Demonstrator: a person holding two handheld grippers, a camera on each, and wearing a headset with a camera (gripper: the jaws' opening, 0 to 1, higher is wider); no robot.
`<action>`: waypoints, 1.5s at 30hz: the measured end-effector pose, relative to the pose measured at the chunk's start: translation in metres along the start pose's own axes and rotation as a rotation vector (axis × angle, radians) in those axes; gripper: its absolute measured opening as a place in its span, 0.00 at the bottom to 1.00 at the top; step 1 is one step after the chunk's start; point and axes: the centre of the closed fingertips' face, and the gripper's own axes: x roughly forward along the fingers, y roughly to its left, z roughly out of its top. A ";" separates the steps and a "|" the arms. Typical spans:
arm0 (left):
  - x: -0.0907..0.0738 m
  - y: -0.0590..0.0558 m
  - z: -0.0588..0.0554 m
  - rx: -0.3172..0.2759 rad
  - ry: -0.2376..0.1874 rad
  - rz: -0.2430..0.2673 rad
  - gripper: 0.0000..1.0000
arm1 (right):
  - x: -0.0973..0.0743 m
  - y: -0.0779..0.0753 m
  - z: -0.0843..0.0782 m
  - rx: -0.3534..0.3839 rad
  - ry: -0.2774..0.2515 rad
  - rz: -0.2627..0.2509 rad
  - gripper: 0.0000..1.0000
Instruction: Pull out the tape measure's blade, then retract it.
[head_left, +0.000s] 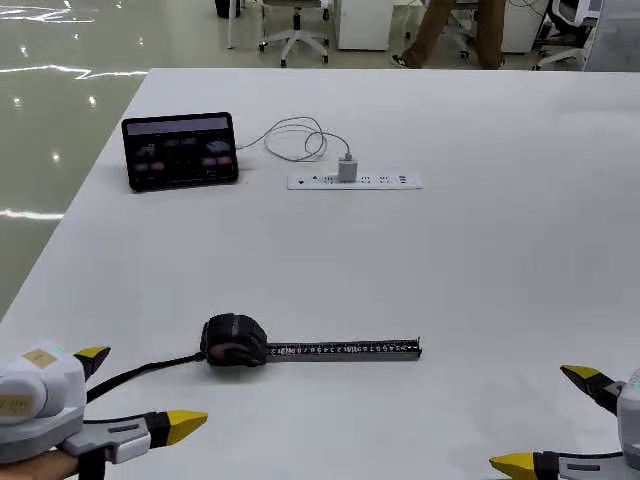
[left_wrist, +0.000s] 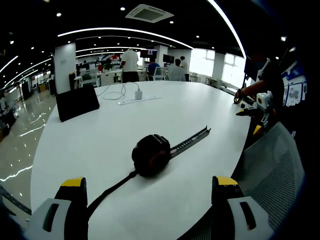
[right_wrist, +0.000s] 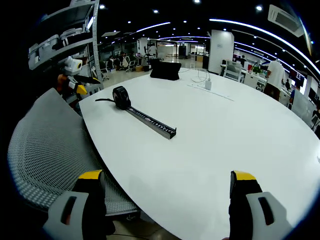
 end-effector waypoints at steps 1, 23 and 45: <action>0.004 -0.002 0.003 0.003 0.012 0.005 1.00 | 0.003 0.000 0.003 -0.011 0.001 0.009 1.00; 0.073 -0.015 0.015 -0.116 0.054 0.100 0.99 | 0.044 0.001 0.028 -0.134 0.067 0.140 1.00; 0.095 0.005 0.032 -0.136 -0.082 0.276 1.00 | 0.079 -0.012 0.065 -0.275 0.117 0.190 1.00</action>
